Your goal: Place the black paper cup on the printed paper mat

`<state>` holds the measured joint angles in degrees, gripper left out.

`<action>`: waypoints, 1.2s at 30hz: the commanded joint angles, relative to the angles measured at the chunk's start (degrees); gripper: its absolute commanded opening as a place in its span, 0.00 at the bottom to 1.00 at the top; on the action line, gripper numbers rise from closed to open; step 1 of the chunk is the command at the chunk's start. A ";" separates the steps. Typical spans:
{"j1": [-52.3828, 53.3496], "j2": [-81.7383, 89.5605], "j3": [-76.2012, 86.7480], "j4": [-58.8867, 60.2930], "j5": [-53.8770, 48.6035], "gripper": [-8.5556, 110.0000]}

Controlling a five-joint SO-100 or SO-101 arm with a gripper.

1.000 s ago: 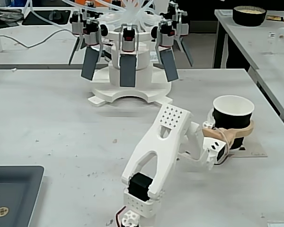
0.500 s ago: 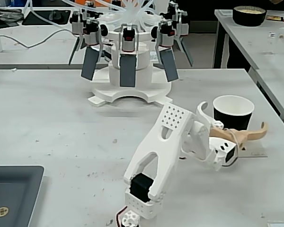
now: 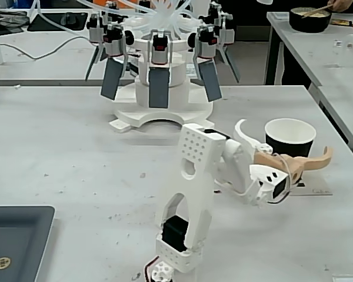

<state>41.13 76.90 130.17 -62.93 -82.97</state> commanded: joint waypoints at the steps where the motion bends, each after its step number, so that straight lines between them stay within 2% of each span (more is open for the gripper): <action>1: -0.35 8.79 3.52 -1.76 0.70 0.56; 7: -2.46 18.54 13.80 -3.87 0.88 0.53; 19: -9.05 35.24 27.33 -5.89 3.16 0.39; 27: -17.14 44.21 36.04 -6.68 3.16 0.36; 36: -28.83 46.41 36.83 -6.77 2.46 0.32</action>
<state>15.12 121.38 167.34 -68.47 -80.33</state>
